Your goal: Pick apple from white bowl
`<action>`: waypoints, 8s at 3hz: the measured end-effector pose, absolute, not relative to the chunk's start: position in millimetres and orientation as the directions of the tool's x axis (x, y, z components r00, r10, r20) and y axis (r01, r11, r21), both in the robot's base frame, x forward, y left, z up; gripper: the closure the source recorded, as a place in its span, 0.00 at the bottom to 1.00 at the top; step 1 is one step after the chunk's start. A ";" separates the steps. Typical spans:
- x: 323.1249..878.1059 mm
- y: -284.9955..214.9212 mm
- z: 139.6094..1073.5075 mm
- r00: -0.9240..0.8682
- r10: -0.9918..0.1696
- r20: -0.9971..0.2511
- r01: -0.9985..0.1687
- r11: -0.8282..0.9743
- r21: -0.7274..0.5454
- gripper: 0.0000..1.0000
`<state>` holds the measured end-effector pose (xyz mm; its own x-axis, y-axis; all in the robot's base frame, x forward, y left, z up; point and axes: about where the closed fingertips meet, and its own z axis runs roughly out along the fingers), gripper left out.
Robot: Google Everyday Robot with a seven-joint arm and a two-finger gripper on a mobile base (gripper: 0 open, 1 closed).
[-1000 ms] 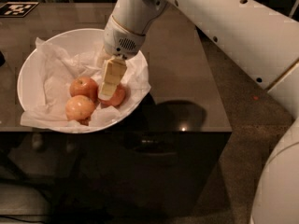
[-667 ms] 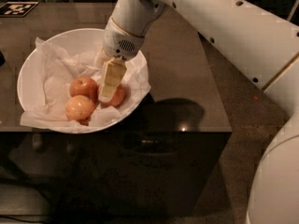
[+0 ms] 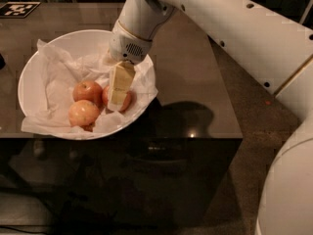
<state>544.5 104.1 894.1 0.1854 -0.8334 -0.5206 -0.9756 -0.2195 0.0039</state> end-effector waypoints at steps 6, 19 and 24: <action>534.7 90.1 859.4 0.115 -0.838 -0.533 -0.977 -0.192 0.091 0.27; 526.7 114.1 943.1 0.224 -0.803 -0.553 -0.964 -0.265 -0.005 0.00; 513.8 100.2 910.1 0.149 -0.846 -0.511 -0.985 -0.175 0.003 0.43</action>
Offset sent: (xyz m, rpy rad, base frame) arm -0.0014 -0.0142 -0.0143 -0.0016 0.0503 -0.0063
